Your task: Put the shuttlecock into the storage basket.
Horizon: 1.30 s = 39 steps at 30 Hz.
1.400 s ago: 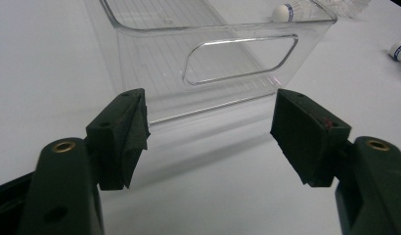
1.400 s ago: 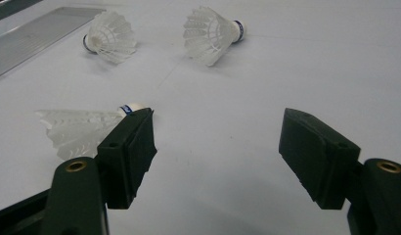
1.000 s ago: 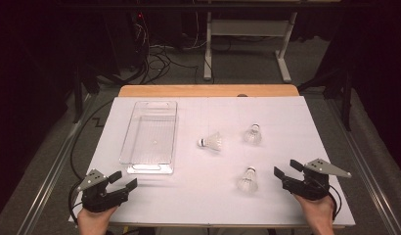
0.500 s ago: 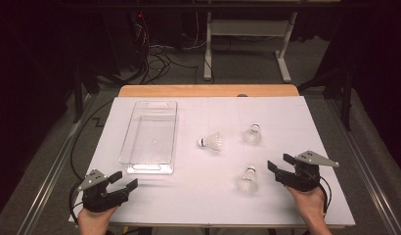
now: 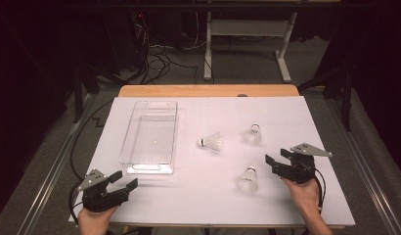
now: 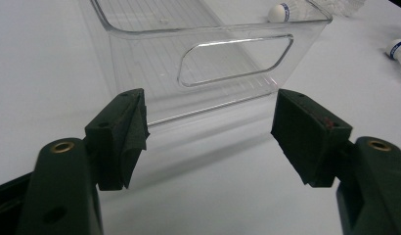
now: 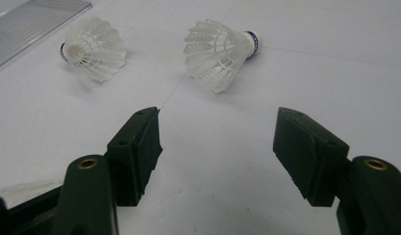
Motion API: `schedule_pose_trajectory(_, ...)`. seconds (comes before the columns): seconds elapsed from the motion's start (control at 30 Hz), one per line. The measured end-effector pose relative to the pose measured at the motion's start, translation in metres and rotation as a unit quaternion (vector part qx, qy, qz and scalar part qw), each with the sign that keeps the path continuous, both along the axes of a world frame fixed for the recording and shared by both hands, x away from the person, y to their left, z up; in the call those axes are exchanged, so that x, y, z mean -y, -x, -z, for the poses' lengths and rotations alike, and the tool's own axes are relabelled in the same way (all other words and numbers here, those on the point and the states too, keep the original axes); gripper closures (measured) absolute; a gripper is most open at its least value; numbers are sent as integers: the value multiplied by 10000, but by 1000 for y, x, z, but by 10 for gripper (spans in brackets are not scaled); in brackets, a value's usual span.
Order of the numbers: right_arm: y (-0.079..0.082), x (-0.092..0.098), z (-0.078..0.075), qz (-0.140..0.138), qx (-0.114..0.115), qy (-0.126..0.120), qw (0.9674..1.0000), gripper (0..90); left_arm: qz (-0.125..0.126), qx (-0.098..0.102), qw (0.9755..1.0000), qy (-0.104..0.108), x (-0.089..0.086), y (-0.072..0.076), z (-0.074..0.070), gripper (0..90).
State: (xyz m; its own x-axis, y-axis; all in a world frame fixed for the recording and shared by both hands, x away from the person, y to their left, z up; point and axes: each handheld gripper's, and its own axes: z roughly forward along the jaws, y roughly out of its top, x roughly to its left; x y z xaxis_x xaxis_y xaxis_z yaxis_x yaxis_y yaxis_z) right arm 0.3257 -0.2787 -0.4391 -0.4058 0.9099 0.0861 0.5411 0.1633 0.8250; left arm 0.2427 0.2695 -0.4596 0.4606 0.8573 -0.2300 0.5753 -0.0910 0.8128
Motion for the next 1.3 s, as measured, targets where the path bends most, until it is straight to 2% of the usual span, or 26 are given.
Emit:
schedule_pose_trajectory(0.13, -6, -1, -1, 27, -121, -39, 9999, 367, 8, 8, 10000, 0, 1, 0, 0, 302)
schedule_pose_trajectory(0.33, -16, -3, -4, 41, -251, 38, 9997, 392, 8, 15, 10000, 15, 0, 0, 0, 301)
schedule_pose_trajectory(0.8, -36, -9, -10, 43, -743, 237, 9969, 472, 11, 23, 10000, 38, 0, 0, 0, 302)
schedule_pose_trajectory(0.9, -41, -11, -13, -10, -781, 309, 9965, 504, 14, 25, 10000, 23, 0, 0, -1, 302)
schedule_pose_trajectory(1.3, -59, -22, -23, 35, -958, 540, 9939, 535, 1, 46, 10000, -3, 1, 1, -1, 301)
